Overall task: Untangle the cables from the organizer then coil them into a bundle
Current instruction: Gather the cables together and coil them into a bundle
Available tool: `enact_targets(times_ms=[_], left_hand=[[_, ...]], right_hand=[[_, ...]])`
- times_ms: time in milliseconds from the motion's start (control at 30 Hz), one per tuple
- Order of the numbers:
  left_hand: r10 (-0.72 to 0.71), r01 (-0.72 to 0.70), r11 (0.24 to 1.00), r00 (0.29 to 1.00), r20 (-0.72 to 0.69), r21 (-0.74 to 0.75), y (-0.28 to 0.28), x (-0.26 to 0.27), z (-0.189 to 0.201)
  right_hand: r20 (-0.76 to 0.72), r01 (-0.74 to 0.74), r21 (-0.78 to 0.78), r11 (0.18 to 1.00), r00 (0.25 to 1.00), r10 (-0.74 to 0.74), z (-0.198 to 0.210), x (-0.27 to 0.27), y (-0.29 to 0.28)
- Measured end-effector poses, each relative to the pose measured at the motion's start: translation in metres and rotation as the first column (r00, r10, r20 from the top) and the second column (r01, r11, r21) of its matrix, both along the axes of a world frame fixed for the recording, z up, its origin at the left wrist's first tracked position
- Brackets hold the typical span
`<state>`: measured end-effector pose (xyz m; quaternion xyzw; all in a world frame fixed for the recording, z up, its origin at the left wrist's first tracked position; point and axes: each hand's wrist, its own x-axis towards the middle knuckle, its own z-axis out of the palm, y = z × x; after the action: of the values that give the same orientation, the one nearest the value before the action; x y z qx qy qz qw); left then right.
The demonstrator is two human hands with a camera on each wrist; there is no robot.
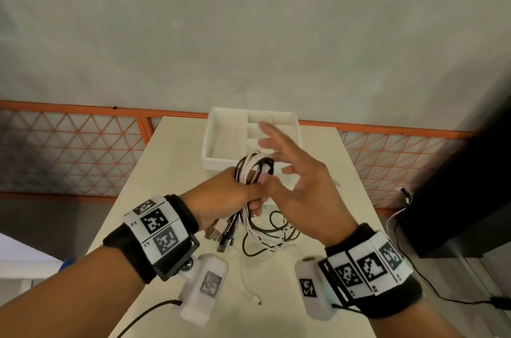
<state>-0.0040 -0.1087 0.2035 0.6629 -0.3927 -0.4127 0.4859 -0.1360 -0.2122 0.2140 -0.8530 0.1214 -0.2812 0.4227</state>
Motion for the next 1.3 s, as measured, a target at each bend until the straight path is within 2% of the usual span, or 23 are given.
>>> enact_targets(times_ms=[67, 133, 200, 267, 300, 367, 433, 500, 533, 700, 867, 1000, 1100, 1200, 1300], left_hand=[[-0.052, 0.050, 0.998, 0.995, 0.081, 0.031, 0.001, -0.003, 0.000], [-0.042, 0.040, 0.999, 0.990, 0.135, 0.015, 0.001, -0.007, 0.000], [0.000, 0.006, 0.999, 0.981, 0.194, -0.032, 0.002, -0.010, 0.002], [0.059, -0.045, 0.997, 0.972, 0.230, -0.067, 0.001, -0.010, 0.002], [0.085, -0.068, 0.994, 0.974, 0.209, -0.090, 0.001, -0.009, 0.002], [0.126, -0.106, 0.982, 0.984, 0.125, -0.157, 0.002, -0.003, 0.002], [0.153, -0.141, 0.967, 0.987, 0.041, -0.212, 0.003, 0.004, 0.004], [0.158, -0.157, 0.960, 0.987, -0.016, -0.231, 0.005, 0.007, 0.011], [0.154, -0.155, 0.959, 0.988, -0.023, -0.238, 0.006, 0.008, 0.013], [0.142, -0.165, 0.938, 0.985, -0.098, -0.306, 0.008, 0.007, 0.019], [0.105, -0.136, 0.958, 0.986, -0.130, -0.251, 0.012, 0.008, 0.021], [0.126, -0.159, 0.949, 0.983, -0.134, -0.272, 0.010, 0.009, 0.024], [0.112, -0.141, 0.946, 0.987, -0.113, -0.291, 0.006, 0.003, 0.023], [0.112, -0.134, 0.947, 0.990, -0.089, -0.291, 0.008, 0.003, 0.027], [0.116, -0.131, 0.959, 0.991, -0.073, -0.251, 0.015, 0.012, 0.032]], right_hand=[[-0.023, -0.007, -0.021, 1.000, 1.000, 0.007, 0.008, 0.005, -0.001], [0.011, 0.099, -0.015, 0.995, 0.995, -0.099, 0.012, 0.009, -0.002], [0.058, 0.150, 0.048, 0.987, 0.986, -0.153, 0.012, 0.010, -0.002], [0.112, 0.140, 0.168, 0.976, 0.981, -0.160, 0.007, 0.012, 0.001], [0.126, 0.096, 0.252, 0.963, 0.983, -0.131, 0.002, 0.014, 0.002], [0.100, -0.065, 0.419, 0.906, 0.995, 0.025, -0.016, 0.014, -0.003], [-0.055, -0.149, 0.480, 0.864, 0.978, 0.199, -0.035, 0.010, -0.006], [-0.311, -0.170, 0.325, 0.930, 0.910, 0.275, -0.049, 0.005, -0.004], [-0.390, -0.166, 0.229, 0.959, 0.887, 0.247, -0.056, 0.003, -0.001], [-0.554, 0.013, 0.077, 0.997, 0.832, 0.032, -0.072, 0.003, 0.002], [-0.511, 0.079, 0.139, 0.987, 0.860, 0.004, -0.066, 0.000, -0.008], [-0.498, -0.067, 0.237, 0.969, 0.848, 0.181, -0.054, 0.000, -0.001], [-0.464, -0.139, 0.257, 0.956, 0.850, 0.248, -0.050, 0.010, 0.010], [-0.504, -0.071, 0.245, 0.967, 0.842, 0.190, -0.055, 0.012, 0.011], [-0.564, 0.006, 0.134, 0.991, 0.822, 0.072, -0.062, 0.003, 0.002]])
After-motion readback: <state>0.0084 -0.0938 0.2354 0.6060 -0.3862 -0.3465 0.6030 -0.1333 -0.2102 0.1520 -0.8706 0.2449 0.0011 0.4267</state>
